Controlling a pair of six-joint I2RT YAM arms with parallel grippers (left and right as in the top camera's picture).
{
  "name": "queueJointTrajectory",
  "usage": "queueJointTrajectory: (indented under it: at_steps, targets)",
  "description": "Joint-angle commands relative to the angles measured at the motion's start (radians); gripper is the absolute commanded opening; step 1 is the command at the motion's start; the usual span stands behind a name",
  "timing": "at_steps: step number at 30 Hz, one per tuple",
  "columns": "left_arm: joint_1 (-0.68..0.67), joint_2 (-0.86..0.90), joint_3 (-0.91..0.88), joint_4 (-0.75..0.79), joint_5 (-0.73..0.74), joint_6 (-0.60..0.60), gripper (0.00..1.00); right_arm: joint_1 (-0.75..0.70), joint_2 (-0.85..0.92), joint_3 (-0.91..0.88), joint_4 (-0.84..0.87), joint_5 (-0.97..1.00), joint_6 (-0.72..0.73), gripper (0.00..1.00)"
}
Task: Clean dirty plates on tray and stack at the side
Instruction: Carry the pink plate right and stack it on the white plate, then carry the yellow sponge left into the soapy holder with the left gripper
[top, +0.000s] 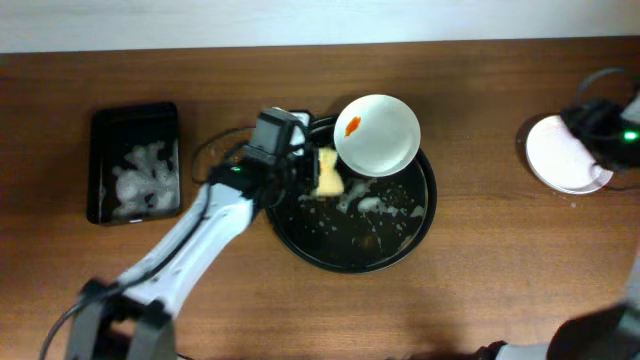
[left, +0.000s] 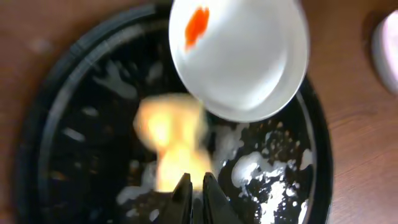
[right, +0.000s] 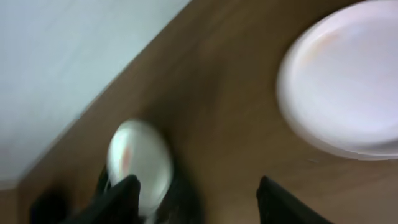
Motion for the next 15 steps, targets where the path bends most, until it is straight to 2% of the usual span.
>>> queueJointTrajectory:
  at_steps: [1,4,5,8,10,11,15]
  targets:
    - [0.106,-0.122,-0.003,-0.027,0.020,0.070,0.06,0.164,-0.052,0.006,-0.101,0.024,-0.071,0.62]
    - [0.159,-0.159,-0.003,-0.057,0.031,0.147,0.06,0.311,-0.046,0.005,-0.186,0.116,-0.072,0.62]
    - [0.169,-0.162,-0.003,-0.078,-0.002,0.167,0.13,0.360,-0.041,0.005,-0.209,0.158,-0.072,0.62]
    - [0.175,-0.149,-0.003,-0.093,0.026,0.158,0.18,0.462,-0.034,0.005,-0.230,0.269,-0.064,0.64]
    - [0.148,-0.124,-0.003,-0.068,0.045,0.156,0.31,0.483,-0.034,0.005,-0.221,0.295,-0.028,0.67]
    - [0.127,-0.104,-0.003,-0.047,0.045,0.156,0.33,0.484,-0.034,0.005,-0.216,0.292,-0.019,0.68]
    - [0.021,0.029,-0.003,0.072,-0.032,0.029,0.48,0.483,-0.034,0.005,-0.220,0.291,-0.006,0.70]
